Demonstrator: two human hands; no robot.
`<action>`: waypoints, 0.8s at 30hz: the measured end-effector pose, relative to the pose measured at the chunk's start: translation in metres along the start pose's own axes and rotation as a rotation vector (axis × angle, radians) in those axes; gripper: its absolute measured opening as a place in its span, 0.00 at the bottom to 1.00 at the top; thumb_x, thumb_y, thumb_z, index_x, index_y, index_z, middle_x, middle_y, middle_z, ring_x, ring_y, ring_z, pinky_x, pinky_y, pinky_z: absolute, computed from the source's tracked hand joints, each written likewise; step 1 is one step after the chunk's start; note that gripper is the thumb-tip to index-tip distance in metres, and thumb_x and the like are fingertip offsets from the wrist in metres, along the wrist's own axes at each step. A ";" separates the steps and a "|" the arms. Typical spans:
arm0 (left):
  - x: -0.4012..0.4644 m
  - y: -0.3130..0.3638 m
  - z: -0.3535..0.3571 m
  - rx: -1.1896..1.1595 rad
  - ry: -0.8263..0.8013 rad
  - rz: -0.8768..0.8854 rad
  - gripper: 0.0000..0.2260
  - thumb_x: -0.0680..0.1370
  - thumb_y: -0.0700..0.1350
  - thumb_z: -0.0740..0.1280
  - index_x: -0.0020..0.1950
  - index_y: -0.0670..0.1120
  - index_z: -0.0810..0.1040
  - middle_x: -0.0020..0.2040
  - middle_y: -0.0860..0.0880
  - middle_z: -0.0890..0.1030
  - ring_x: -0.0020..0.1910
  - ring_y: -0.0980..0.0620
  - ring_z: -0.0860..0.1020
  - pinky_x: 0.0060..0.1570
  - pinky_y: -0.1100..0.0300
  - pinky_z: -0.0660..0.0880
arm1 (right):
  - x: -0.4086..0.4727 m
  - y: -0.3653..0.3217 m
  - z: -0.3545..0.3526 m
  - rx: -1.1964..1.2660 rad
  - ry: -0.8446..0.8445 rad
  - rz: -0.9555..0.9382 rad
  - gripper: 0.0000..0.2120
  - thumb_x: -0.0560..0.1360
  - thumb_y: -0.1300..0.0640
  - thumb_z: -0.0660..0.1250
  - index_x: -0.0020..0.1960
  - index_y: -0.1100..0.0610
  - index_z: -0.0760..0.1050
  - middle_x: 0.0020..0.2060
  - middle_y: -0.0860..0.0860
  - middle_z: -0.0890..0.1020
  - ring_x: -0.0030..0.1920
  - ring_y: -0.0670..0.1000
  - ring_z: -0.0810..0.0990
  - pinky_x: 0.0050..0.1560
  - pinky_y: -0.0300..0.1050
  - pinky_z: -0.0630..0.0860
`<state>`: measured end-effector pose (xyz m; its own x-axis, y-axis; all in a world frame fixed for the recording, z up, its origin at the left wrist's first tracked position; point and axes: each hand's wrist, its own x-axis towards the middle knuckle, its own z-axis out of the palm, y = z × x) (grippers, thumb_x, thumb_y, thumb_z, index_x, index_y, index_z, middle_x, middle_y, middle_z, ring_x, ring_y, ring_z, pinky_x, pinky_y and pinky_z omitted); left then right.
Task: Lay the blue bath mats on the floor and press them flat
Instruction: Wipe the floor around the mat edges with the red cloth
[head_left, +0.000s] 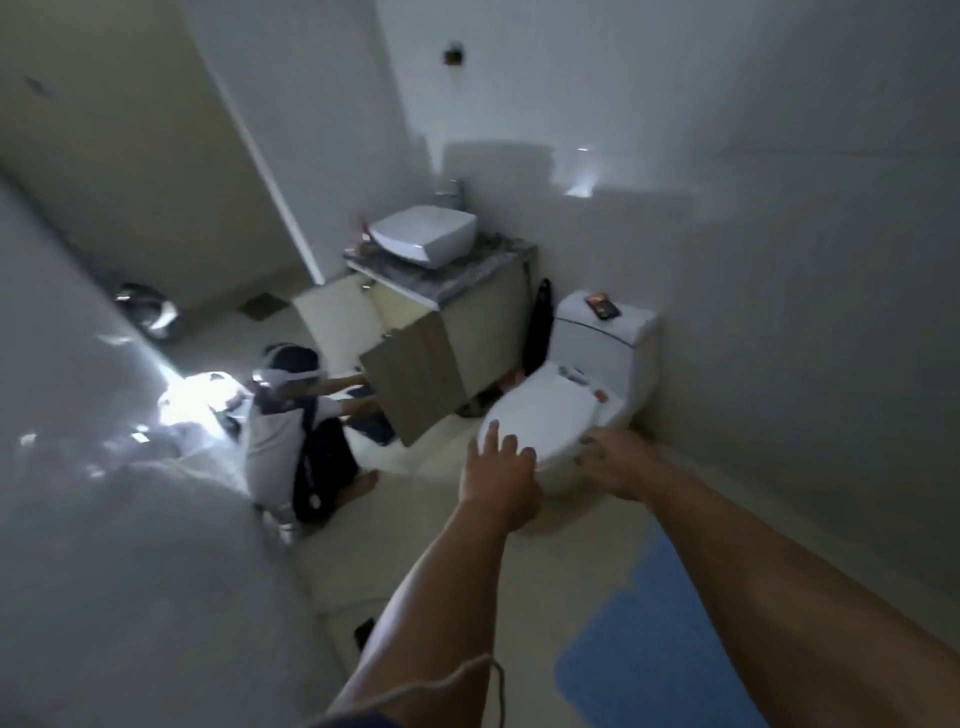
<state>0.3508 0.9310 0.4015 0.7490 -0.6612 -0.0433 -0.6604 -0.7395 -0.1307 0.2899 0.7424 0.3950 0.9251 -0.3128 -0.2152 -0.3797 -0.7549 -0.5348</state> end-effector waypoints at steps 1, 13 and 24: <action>-0.008 -0.006 -0.011 0.007 0.029 -0.039 0.24 0.82 0.54 0.61 0.77 0.49 0.68 0.81 0.42 0.63 0.84 0.38 0.49 0.79 0.36 0.50 | 0.002 -0.011 -0.004 0.016 0.011 -0.035 0.23 0.79 0.42 0.65 0.68 0.53 0.75 0.66 0.55 0.79 0.62 0.57 0.79 0.63 0.49 0.75; -0.160 -0.144 -0.195 0.447 0.408 -0.726 0.21 0.78 0.54 0.66 0.69 0.47 0.76 0.70 0.42 0.73 0.71 0.38 0.67 0.68 0.42 0.64 | 0.005 -0.302 -0.046 0.335 0.000 -0.762 0.14 0.78 0.49 0.69 0.59 0.56 0.83 0.55 0.54 0.85 0.55 0.55 0.83 0.60 0.49 0.77; -0.336 -0.198 -0.308 0.852 0.289 -1.306 0.24 0.77 0.53 0.68 0.71 0.44 0.73 0.61 0.42 0.81 0.59 0.40 0.77 0.67 0.42 0.66 | -0.128 -0.515 -0.005 0.609 -0.483 -1.137 0.22 0.80 0.63 0.64 0.73 0.61 0.71 0.60 0.61 0.80 0.45 0.53 0.80 0.40 0.40 0.75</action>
<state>0.2129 1.2603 0.7471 0.6518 0.2720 0.7079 0.6999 -0.5753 -0.4234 0.3672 1.1687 0.7019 0.6795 0.6248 0.3846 0.5258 -0.0492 -0.8492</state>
